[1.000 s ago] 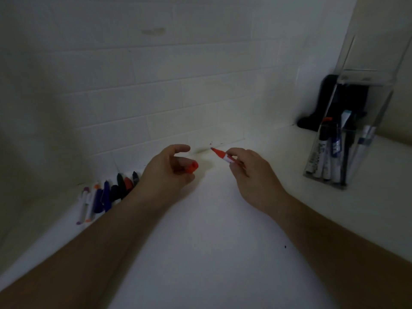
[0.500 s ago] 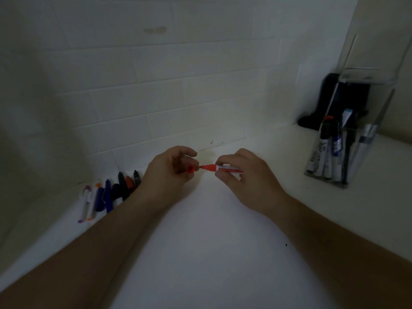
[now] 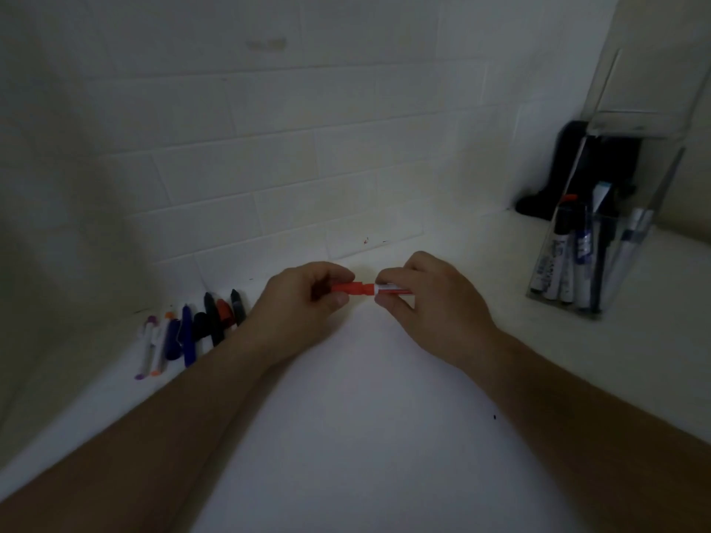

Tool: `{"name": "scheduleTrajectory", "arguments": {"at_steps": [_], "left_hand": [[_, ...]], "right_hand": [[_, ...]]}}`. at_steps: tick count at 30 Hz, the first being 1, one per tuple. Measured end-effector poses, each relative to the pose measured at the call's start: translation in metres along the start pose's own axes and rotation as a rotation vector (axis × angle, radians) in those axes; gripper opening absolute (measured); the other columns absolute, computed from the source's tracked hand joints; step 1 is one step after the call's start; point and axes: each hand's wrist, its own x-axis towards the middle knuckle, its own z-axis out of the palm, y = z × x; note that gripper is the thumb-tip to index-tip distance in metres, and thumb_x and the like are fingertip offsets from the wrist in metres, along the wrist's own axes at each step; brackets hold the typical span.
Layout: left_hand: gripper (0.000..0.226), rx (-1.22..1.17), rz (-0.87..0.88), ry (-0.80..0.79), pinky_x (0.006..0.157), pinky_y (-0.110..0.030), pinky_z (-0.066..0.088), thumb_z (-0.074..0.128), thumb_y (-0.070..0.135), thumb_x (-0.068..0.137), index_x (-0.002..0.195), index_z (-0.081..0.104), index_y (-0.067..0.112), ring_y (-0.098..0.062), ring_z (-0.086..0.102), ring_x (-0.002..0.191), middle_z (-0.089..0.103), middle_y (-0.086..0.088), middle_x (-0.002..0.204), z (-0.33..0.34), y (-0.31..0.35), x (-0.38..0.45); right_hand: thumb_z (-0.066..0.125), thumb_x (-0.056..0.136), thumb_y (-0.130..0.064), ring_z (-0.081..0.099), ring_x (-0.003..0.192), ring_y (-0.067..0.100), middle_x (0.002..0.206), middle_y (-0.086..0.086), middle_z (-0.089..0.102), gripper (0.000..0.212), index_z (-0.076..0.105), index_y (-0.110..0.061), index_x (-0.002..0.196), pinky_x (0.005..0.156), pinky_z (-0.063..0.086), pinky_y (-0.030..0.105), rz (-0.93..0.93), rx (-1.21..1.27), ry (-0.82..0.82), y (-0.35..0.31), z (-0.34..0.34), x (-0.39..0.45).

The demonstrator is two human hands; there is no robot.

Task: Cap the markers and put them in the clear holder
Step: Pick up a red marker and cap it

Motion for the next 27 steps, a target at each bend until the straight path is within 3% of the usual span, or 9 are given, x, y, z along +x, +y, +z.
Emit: {"name": "scheduleTrajectory", "arguments": {"at_steps": [2, 7, 13, 17, 22, 25, 27], "left_hand": [[0.012, 0.1, 0.037, -0.06, 0.072, -0.013, 0.04, 0.06, 0.031, 0.096, 0.104, 0.067, 0.037, 0.005, 0.059, 0.085, 0.066, 0.019, 0.088, 0.002, 0.002, 0.0], [0.019, 0.255, 0.107, -0.099, 0.067, -0.028, 0.038, 0.045, 0.031, 0.102, 0.098, 0.063, 0.025, -0.008, 0.054, 0.074, 0.061, 0.011, 0.08, 0.005, 0.001, 0.001], [0.015, 0.296, 0.174, 0.021, 0.064, -0.031, 0.035, 0.048, 0.015, 0.1, 0.096, 0.061, 0.021, -0.017, 0.052, 0.074, 0.059, 0.004, 0.08, 0.011, 0.01, 0.001], [0.015, 0.288, 0.184, 0.049, 0.066, -0.032, 0.032, 0.048, 0.015, 0.099, 0.099, 0.063, 0.015, -0.018, 0.051, 0.077, 0.057, 0.002, 0.083, 0.009, 0.015, 0.0], [0.014, 0.141, 0.23, 0.123, 0.069, -0.022, 0.04, 0.05, 0.02, 0.099, 0.1, 0.064, 0.019, -0.011, 0.057, 0.08, 0.065, 0.005, 0.087, 0.013, 0.019, -0.002], [0.014, 0.01, 0.213, 0.151, 0.075, -0.018, 0.047, 0.056, 0.027, 0.097, 0.11, 0.061, 0.029, -0.002, 0.061, 0.082, 0.067, 0.014, 0.091, 0.012, 0.02, -0.001], [0.031, -0.095, 0.176, 0.148, 0.074, -0.016, 0.049, 0.062, 0.029, 0.094, 0.122, 0.05, 0.035, -0.001, 0.063, 0.083, 0.065, 0.015, 0.096, 0.014, 0.017, -0.001]], "right_hand": [[0.059, 0.093, -0.045, 0.05, 0.08, 0.013, 0.09, -0.01, 0.048, 0.019, 0.068, -0.037, 0.108, 0.065, 0.043, 0.03, -0.03, -0.028, -0.012, -0.004, -0.001, 0.0], [0.054, 0.094, -0.05, 0.056, 0.076, 0.015, 0.091, -0.009, 0.052, 0.021, 0.067, -0.036, 0.103, 0.063, 0.048, 0.035, -0.041, -0.053, -0.032, -0.006, -0.001, -0.002], [0.043, 0.098, -0.055, 0.052, 0.07, 0.011, 0.086, -0.01, 0.052, 0.029, 0.065, -0.037, 0.104, 0.056, 0.044, 0.031, -0.048, -0.056, 0.0, -0.011, -0.005, -0.003], [0.043, 0.099, -0.055, 0.052, 0.073, 0.007, 0.087, -0.012, 0.054, 0.027, 0.063, -0.039, 0.108, 0.058, 0.042, 0.029, -0.028, 0.01, 0.0, -0.013, -0.004, -0.005], [0.043, 0.1, -0.048, 0.06, 0.092, 0.013, 0.106, -0.012, 0.065, 0.028, 0.053, -0.038, 0.124, 0.077, 0.051, 0.038, -0.034, 0.091, -0.074, -0.01, 0.001, 0.001], [0.04, 0.101, -0.044, 0.056, 0.087, 0.019, 0.1, -0.009, 0.067, 0.032, 0.049, -0.037, 0.131, 0.073, 0.048, 0.039, -0.076, -0.009, -0.07, -0.007, -0.002, 0.003], [0.039, 0.101, -0.043, 0.053, 0.085, 0.023, 0.094, -0.005, 0.067, 0.032, 0.049, -0.036, 0.131, 0.071, 0.045, 0.038, -0.063, -0.117, -0.025, -0.007, -0.011, 0.008]]}}
